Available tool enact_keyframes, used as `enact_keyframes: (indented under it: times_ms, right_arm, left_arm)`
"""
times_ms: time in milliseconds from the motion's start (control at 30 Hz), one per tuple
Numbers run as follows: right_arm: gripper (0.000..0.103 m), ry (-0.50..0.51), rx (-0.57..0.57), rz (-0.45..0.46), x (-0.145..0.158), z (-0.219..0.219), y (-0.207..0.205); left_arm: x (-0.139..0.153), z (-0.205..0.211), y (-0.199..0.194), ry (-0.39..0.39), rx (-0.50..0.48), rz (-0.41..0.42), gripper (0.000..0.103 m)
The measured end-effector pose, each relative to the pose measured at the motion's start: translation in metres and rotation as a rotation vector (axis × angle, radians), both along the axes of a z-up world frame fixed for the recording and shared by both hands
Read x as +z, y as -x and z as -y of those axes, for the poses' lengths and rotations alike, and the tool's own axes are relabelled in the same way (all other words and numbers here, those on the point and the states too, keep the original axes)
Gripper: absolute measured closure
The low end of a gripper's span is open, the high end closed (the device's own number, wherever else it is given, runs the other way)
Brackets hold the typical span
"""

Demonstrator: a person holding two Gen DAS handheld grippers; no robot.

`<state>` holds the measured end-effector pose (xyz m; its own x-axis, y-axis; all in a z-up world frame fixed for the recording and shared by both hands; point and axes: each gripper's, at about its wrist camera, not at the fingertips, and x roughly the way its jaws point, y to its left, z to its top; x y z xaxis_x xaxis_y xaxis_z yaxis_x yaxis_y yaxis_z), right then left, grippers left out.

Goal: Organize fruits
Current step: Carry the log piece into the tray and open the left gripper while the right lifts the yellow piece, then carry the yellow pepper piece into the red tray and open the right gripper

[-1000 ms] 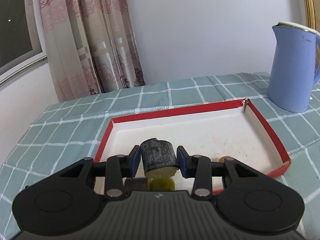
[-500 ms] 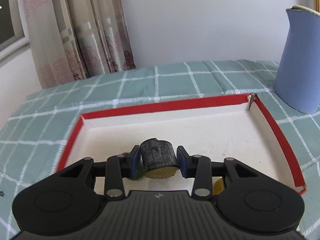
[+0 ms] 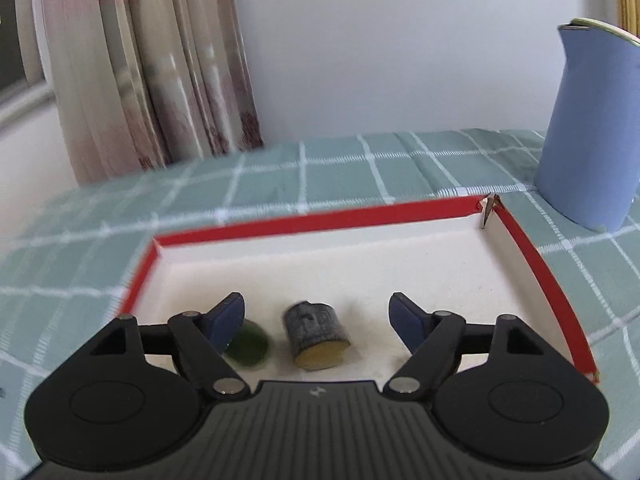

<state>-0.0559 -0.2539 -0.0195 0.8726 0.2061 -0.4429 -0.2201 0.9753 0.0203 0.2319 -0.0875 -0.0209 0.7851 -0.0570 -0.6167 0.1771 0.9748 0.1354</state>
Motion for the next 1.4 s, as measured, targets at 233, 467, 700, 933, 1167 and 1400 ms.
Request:
enact_keyframes:
  times_ms: [233, 467, 700, 933, 1167, 1400]
  right_arm:
    - [0.058, 0.017, 0.017, 0.043, 0.020, -0.001, -0.032]
    - [0.058, 0.001, 0.019, 0.055, 0.028, 0.001, -0.091]
    - [0.058, 0.010, 0.003, 0.034, 0.019, -0.002, -0.149]
    - [0.057, 0.038, -0.019, 0.002, 0.008, -0.006, -0.188]
    - [0.027, 0.035, -0.062, -0.023, 0.000, -0.005, -0.216]
    - [0.019, 0.034, -0.094, 0.017, 0.008, -0.004, -0.204]
  left_arm:
    - [0.027, -0.052, 0.086, 0.041, 0.073, 0.113, 0.009]
    - [0.021, -0.093, 0.159, 0.073, 0.185, 0.113, 0.004]
    - [-0.004, -0.101, 0.182, 0.084, 0.187, 0.022, 0.004]
    - [-0.008, -0.093, 0.196, 0.055, 0.146, 0.014, 0.004]
    - [-0.006, -0.084, 0.196, 0.043, 0.115, 0.013, 0.004]
    - [-0.003, -0.084, 0.196, 0.055, 0.110, 0.017, 0.004]
